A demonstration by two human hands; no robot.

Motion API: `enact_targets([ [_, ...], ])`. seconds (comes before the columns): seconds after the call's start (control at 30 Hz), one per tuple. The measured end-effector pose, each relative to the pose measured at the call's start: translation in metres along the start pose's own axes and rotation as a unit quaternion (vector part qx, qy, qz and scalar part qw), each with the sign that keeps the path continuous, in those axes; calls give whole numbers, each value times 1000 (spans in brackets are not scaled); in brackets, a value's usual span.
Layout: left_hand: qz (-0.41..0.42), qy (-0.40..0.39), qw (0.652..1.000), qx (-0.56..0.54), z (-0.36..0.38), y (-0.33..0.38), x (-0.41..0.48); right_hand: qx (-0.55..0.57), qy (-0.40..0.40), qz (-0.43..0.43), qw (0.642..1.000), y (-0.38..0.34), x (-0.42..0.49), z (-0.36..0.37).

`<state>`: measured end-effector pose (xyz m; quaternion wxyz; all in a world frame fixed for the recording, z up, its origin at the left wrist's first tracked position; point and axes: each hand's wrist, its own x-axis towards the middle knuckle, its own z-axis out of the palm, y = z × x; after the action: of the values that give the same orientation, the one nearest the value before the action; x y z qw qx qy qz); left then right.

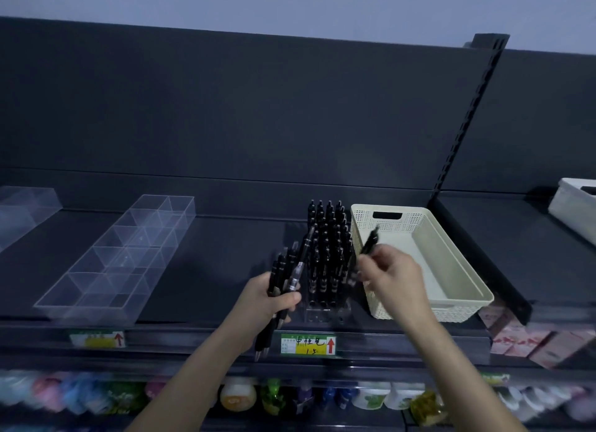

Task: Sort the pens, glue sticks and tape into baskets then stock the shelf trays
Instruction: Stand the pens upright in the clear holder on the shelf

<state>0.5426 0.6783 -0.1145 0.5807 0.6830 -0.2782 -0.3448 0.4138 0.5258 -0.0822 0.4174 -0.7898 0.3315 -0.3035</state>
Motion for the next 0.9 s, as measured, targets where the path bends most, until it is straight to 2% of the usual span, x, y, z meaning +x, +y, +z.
enact_targets([
  [0.1,-8,12,1000,-16,-5,-7,-1,-43,62,-24,997,5,10,-15],
  [0.2,-14,19,1000,-11,-3,-10,-2,-114,65,-51,990,8,10,-5],
  [0.47,-22,32,999,-22,-11,-13,-4,-246,-16,-42,968,28,4,27],
  [0.9,-32,35,999,-19,-9,-11,-3,-256,-17,-8,966,25,-1,28],
])
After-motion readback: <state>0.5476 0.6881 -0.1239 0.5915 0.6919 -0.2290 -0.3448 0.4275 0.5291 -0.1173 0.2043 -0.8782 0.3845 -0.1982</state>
